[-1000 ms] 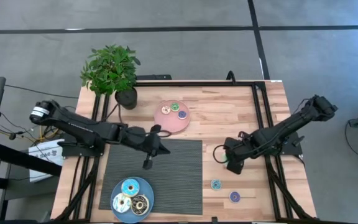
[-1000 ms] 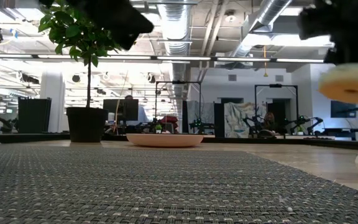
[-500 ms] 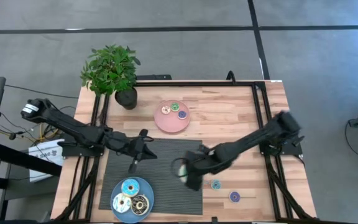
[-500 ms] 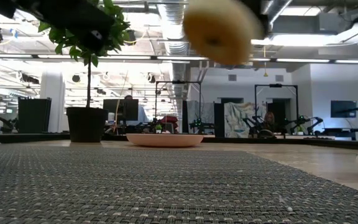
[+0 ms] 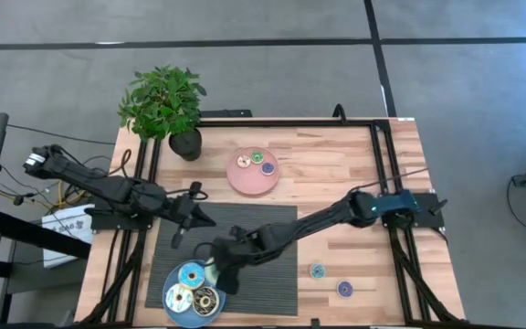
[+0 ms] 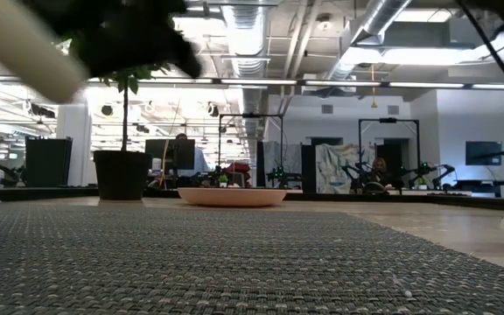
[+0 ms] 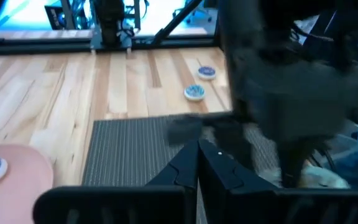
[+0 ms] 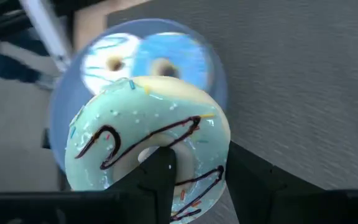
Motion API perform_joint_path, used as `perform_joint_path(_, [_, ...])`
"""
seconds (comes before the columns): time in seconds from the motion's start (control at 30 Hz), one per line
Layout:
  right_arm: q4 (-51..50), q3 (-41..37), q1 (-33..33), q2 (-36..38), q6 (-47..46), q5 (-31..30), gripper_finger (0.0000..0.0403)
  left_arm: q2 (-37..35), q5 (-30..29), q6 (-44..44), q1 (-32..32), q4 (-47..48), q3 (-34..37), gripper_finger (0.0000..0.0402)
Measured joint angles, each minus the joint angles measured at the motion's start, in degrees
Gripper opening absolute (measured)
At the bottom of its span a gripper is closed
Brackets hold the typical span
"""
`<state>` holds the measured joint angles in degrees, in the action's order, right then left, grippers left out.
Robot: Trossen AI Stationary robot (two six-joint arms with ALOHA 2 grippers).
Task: Pick & Place donuts
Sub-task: Put the big light blue donut on the blue plate
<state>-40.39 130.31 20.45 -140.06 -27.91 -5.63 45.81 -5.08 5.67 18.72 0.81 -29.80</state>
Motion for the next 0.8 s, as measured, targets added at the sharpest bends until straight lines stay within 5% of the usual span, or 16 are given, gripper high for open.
perform_joint_path(0.23, [7.1, 3.7, 0.2, -6.0, 1.0, 6.9, 0.0121, -3.2, -0.3, 0.2, 0.0, 3.9, 0.0, 0.0])
perform_joint_path(0.53, [9.8, 3.6, 0.0, -6.6, 1.0, 6.3, 0.0137, -3.5, -0.3, 0.6, 0.0, 7.0, 0.0, 0.0])
perform_joint_path(0.8, [9.9, 3.6, -0.3, -6.6, 0.5, 7.0, 0.0191, -3.5, -0.3, 0.6, 0.0, 7.6, 0.0, 0.0])
